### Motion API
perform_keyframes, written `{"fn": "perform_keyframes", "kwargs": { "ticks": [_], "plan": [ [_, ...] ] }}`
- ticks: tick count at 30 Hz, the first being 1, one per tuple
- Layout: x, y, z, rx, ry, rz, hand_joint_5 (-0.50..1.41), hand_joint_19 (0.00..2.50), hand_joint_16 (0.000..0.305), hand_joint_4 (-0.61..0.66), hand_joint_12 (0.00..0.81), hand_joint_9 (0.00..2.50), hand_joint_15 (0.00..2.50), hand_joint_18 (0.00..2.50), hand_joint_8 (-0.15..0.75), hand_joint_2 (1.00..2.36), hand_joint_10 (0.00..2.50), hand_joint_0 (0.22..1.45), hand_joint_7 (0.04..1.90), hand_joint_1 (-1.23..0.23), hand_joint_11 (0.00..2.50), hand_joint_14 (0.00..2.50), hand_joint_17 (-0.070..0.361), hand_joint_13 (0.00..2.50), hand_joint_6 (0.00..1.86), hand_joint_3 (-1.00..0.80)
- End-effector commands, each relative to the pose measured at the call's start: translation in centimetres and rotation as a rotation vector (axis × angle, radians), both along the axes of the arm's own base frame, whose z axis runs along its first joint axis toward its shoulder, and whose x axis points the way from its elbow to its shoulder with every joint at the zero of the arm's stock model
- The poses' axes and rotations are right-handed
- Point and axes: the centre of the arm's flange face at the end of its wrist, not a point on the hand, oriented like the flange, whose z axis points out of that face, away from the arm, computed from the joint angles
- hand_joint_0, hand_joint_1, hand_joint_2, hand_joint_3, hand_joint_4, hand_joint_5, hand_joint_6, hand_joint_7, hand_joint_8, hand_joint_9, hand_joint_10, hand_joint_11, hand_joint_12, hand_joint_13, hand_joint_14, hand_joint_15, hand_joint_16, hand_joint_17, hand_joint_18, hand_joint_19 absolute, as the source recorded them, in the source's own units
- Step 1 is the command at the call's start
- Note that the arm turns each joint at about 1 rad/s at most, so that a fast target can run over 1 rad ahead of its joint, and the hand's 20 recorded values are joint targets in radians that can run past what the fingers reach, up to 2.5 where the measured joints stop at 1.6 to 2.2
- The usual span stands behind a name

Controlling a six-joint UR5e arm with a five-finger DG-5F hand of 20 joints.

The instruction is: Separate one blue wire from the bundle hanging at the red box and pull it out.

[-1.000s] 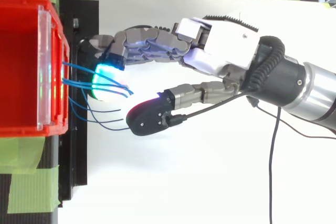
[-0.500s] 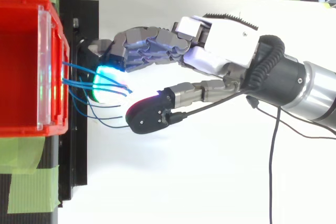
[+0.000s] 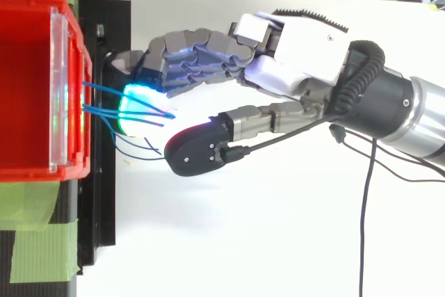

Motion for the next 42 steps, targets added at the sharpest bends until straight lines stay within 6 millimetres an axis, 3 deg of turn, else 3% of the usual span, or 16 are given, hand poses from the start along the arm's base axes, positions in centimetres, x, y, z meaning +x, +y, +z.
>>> {"fn": "perform_keyframes", "kwargs": {
  "ticks": [1, 10, 20, 34, 42],
  "plan": [
    [0.0, -0.1, 0.0, -0.001, 0.000, -0.001, -0.20, 0.36, 0.062, 0.29, 0.417, 0.35, 0.28, 0.52, 0.328, 1.01, 0.00, 0.59, 1.01, -0.70, 0.18, 0.01, 0.140, 0.47, 0.66, -0.34],
    [0.0, 0.0, 0.0, -0.002, 0.000, 0.001, -0.19, 0.37, 0.062, 0.29, 0.418, 0.37, 0.28, 0.54, 0.331, 1.01, 0.00, 0.59, 1.03, -0.69, 0.19, 0.01, 0.139, 0.48, 0.65, -0.35],
    [0.0, -0.2, 0.4, -0.002, -0.006, 0.014, -0.22, 0.40, 0.061, 0.26, 0.418, 0.41, 0.31, 0.58, 0.335, 1.02, 0.01, 0.61, 0.85, -0.67, 0.23, 0.01, 0.136, 0.53, 0.80, -0.28],
    [-0.1, -0.2, 1.2, -0.001, -0.017, 0.014, -0.22, 0.42, 0.059, 0.23, 0.416, 0.45, 0.35, 0.63, 0.334, 1.02, 0.01, 0.62, 0.77, -0.67, 0.29, 0.01, 0.133, 0.59, 0.88, -0.14],
    [-0.2, -0.2, 2.7, -0.002, -0.040, 0.012, -0.22, 0.43, 0.059, 0.21, 0.418, 0.49, 0.38, 0.65, 0.337, 1.02, 0.01, 0.64, 0.73, -0.67, 0.34, 0.01, 0.133, 0.64, 0.89, -0.15]
  ]
}}
